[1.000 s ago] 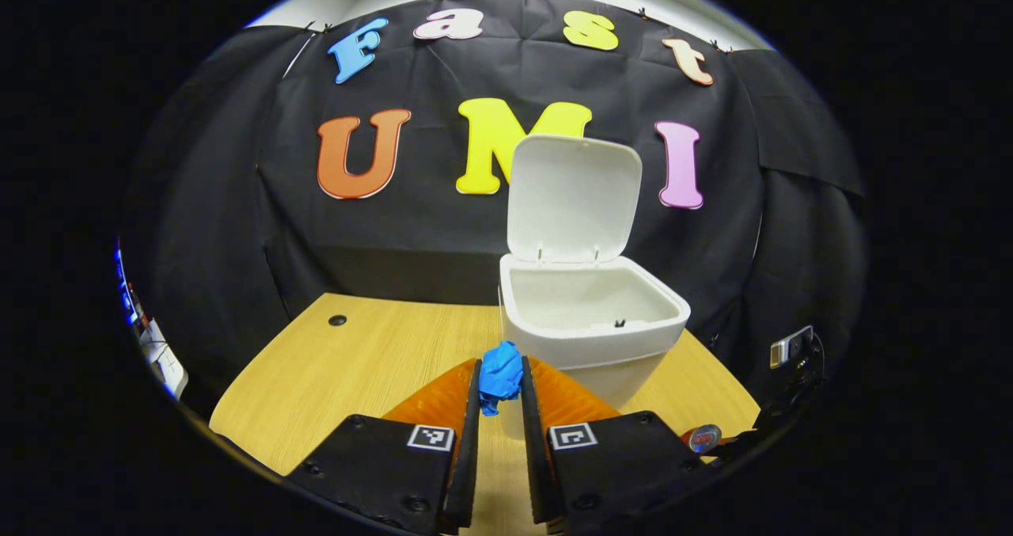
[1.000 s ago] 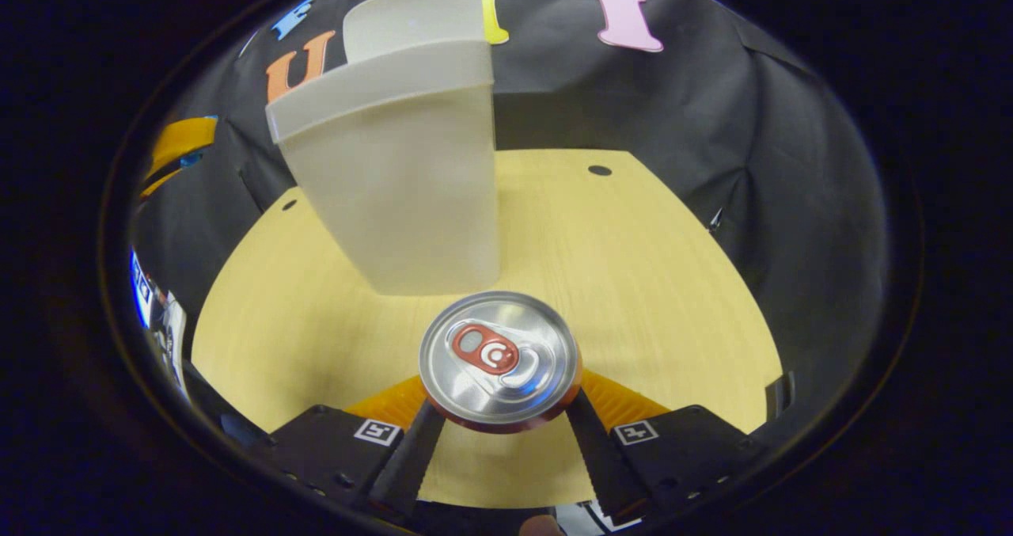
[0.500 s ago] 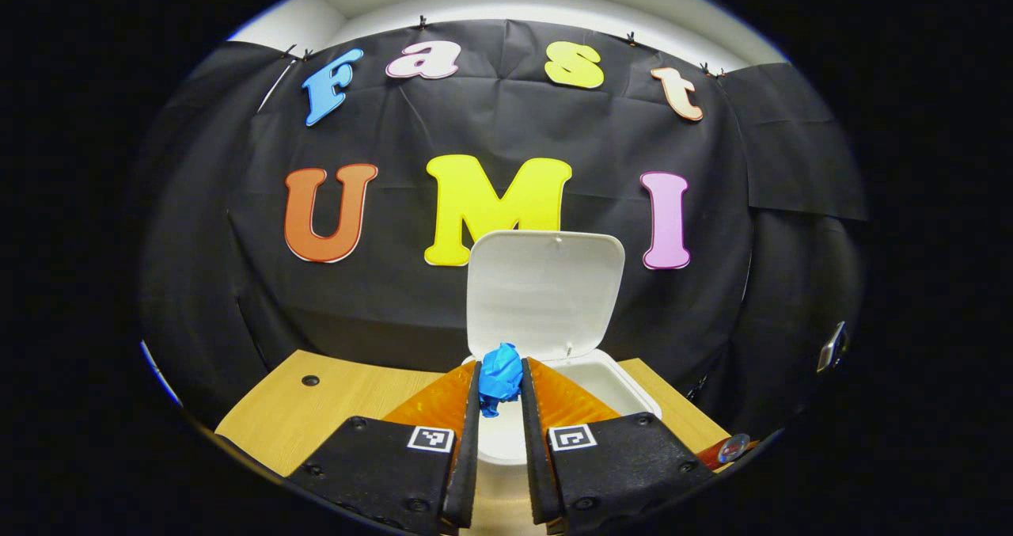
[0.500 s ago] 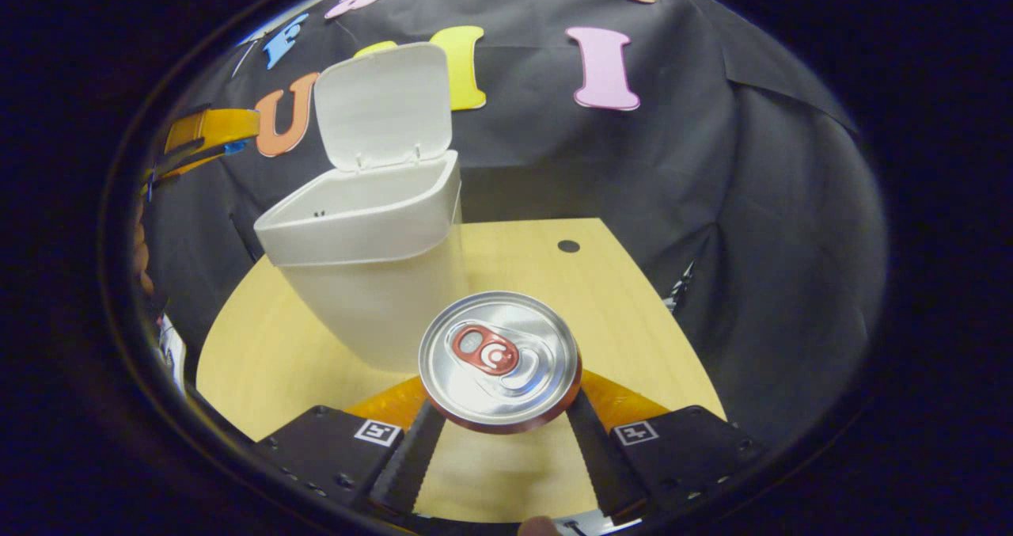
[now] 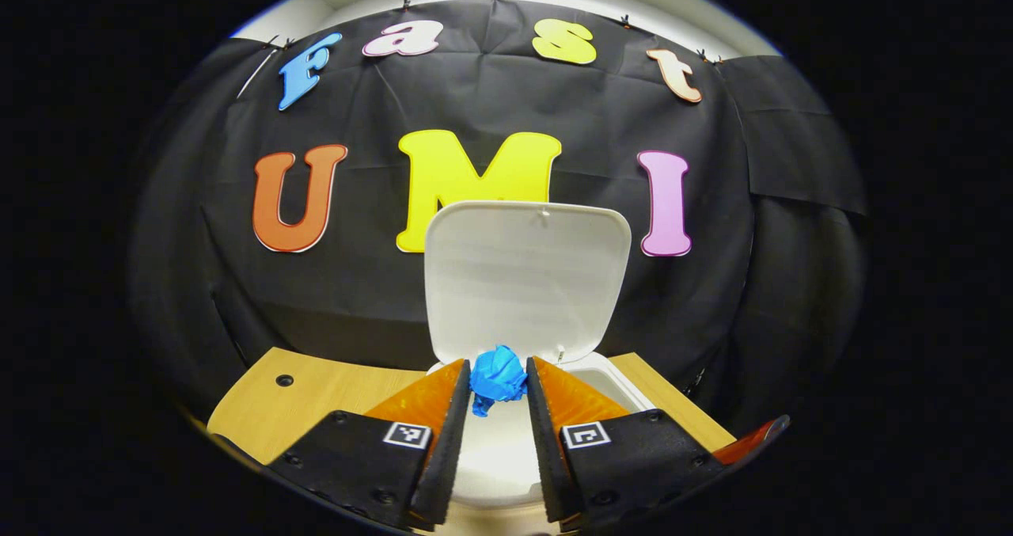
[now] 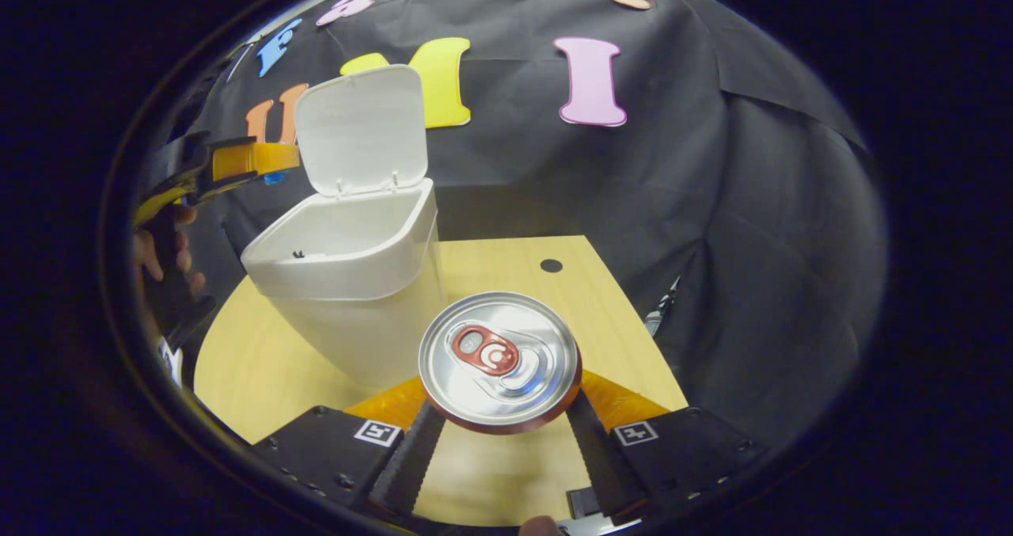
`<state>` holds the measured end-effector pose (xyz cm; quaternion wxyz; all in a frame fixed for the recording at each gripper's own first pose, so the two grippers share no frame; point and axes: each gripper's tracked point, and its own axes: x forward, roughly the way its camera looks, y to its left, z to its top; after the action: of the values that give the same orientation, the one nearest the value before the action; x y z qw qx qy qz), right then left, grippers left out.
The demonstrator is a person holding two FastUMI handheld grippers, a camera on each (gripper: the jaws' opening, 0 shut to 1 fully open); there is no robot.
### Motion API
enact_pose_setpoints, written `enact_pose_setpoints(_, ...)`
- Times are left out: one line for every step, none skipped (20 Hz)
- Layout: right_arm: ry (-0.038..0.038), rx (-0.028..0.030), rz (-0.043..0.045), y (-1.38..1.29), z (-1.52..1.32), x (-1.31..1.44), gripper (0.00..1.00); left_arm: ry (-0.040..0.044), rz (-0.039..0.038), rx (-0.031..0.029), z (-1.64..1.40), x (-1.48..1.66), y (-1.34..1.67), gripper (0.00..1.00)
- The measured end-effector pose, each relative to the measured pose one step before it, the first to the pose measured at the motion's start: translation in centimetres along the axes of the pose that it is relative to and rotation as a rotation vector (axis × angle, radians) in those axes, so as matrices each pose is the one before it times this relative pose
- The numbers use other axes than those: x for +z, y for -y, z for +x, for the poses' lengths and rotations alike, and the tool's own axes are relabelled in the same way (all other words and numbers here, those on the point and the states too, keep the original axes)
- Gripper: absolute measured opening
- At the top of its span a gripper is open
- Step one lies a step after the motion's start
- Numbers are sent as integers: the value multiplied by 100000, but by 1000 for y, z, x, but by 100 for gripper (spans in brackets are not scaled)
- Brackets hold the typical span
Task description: Press the lid of the desktop garbage bin to open it, pick up the crumpled paper on the desktop and throw it into the bin, then pick up the pop can on the desktop and drop it into the bin, and finally close the garbage bin lid.
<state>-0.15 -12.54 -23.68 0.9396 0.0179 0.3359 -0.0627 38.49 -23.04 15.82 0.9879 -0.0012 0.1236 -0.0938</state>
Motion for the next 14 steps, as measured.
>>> enact_pose_setpoints(-227, 20, -535, -90, 63, 66, 82, 78, 501, 111, 135, 26, 54, 62)
enact_pose_setpoints(30, 212, -985, -131, 45, 0, 82, 369, 431, 575, -22, 101, -117, 67)
enact_pose_setpoints(165, 360, -555, -162, 54, 182, 82, 370, 470, 189, -150, 298, -119, 96)
enact_pose_setpoints(165, 423, -498, -187, -58, 147, 82, 347, 24, 262, 86, -34, -6, 100)
enact_pose_setpoints(307, 301, -460, -104, -104, 296, 82, 104, 74, 305, -144, 47, -148, 99)
enact_pose_setpoints(534, 495, -229, -129, -152, 314, 82, 107, -187, 590, -161, 9, -215, 99)
enact_pose_setpoints(314, 795, -85, -141, -88, 312, 82, 215, -366, 389, -338, 106, -120, 99)
enact_pose_setpoints(-9, 709, -130, -132, 22, 308, 82, 166, -436, 548, -291, 103, -267, 99)
enact_pose_setpoints(-80, 354, -265, 64, -83, 381, 82, 184, -373, 603, -417, 16, -323, 99)
enact_pose_setpoints(329, 383, 67, -7, -186, 518, 82, 153, -428, 590, -399, 51, -256, 99)
enact_pose_setpoints(197, 593, 117, -65, -196, 514, 82, 269, -366, 709, -407, 29, -239, 99)
enact_pose_setpoints(565, 748, 177, -137, -325, 695, 82, 344, -19, 778, -422, 60, -368, 99)
enact_pose_setpoints(926, 1073, -137, -219, -411, 886, 82, 361, 281, 1096, -455, -18, -444, 100)
enact_pose_setpoints(881, 948, -803, -175, -346, 873, 82, 79, 221, 1111, -470, -35, -526, 100)
